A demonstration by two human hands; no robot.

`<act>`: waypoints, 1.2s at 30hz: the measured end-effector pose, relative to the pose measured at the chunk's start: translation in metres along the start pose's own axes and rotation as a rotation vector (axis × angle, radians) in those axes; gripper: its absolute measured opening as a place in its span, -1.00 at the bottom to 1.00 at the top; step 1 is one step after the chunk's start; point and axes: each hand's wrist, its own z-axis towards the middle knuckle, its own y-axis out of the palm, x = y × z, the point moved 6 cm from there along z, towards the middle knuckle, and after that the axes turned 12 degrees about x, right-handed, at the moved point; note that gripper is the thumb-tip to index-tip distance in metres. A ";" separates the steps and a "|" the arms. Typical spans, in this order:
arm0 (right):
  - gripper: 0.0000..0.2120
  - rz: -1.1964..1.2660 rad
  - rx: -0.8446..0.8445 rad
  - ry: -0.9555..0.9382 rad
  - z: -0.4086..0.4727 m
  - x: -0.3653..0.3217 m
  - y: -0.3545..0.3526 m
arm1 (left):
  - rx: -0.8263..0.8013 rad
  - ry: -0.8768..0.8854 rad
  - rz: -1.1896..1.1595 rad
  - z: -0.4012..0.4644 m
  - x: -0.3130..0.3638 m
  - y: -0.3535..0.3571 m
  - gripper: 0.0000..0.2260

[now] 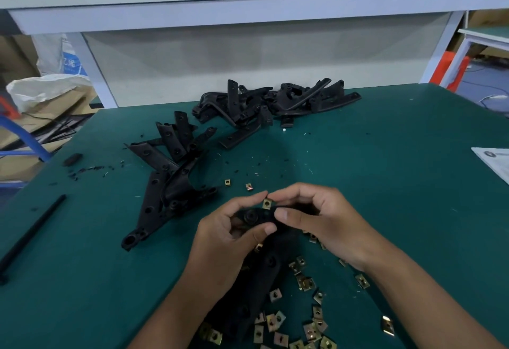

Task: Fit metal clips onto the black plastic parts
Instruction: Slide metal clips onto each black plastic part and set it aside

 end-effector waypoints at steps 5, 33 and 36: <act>-0.80 0.008 0.027 -0.001 -0.001 0.003 0.003 | 0.077 0.015 -0.026 0.000 -0.003 -0.004 -0.68; -0.77 -0.675 0.419 -0.183 0.020 0.023 -0.067 | 0.021 0.066 0.185 0.001 -0.013 -0.004 -0.78; -0.65 -0.841 0.242 -0.223 0.022 0.036 -0.049 | 0.007 0.065 0.198 0.003 -0.012 -0.004 -0.77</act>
